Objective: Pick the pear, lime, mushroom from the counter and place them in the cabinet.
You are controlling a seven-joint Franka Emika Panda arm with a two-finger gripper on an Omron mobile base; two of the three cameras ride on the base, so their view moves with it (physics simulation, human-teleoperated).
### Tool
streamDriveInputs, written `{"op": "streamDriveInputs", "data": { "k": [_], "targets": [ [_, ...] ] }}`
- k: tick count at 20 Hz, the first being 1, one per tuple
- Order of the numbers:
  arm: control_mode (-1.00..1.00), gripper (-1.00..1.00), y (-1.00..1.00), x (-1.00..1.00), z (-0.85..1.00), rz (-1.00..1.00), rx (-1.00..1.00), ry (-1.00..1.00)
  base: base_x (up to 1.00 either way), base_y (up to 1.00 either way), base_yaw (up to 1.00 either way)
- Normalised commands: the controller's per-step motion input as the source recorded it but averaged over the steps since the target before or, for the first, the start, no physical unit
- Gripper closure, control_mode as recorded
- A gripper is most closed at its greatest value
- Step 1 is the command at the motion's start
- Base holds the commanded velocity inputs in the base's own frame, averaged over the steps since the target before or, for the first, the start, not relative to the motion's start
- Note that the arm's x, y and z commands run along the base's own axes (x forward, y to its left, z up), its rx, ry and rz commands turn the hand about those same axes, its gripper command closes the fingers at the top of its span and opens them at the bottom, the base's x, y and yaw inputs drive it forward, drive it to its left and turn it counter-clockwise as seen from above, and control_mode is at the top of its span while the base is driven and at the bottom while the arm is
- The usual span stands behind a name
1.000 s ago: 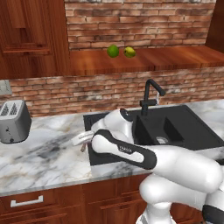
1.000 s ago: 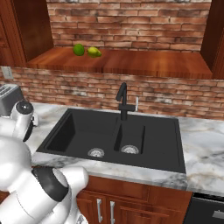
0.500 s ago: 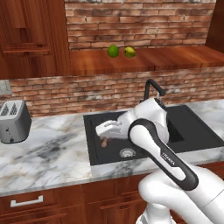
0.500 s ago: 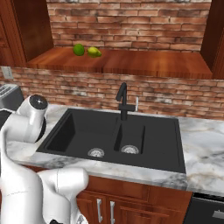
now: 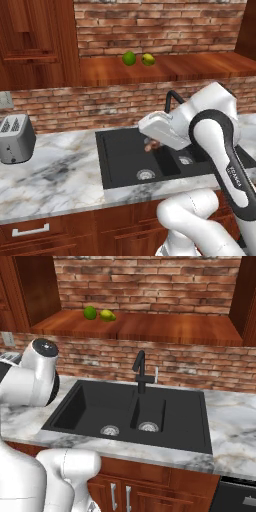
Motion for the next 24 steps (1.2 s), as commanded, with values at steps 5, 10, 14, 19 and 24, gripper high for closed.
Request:
{"op": "streamDriveInputs", "data": {
  "k": [5,10,14,19,24],
  "targets": [
    [-1.00,1.00,-0.99,-0.10,0.99,-0.28,-0.21,0.02,0.00,0.00,0.00],
    [-1.00,1.00,-0.88,0.25,0.60,-0.33,-0.22,0.00,0.00,0.00,0.00],
    [-1.00,1.00,-0.82,0.40,0.07,-0.27,-0.10,0.00,0.00,0.00,0.00],
    [-1.00,1.00,-0.44,0.47,0.12,-0.16,-0.07,-0.04,0.00,0.00,0.00],
    [-1.00,1.00,-0.26,0.55,0.44,-0.09,-0.09,-0.09,0.00,0.00,0.00]
  ]
}}
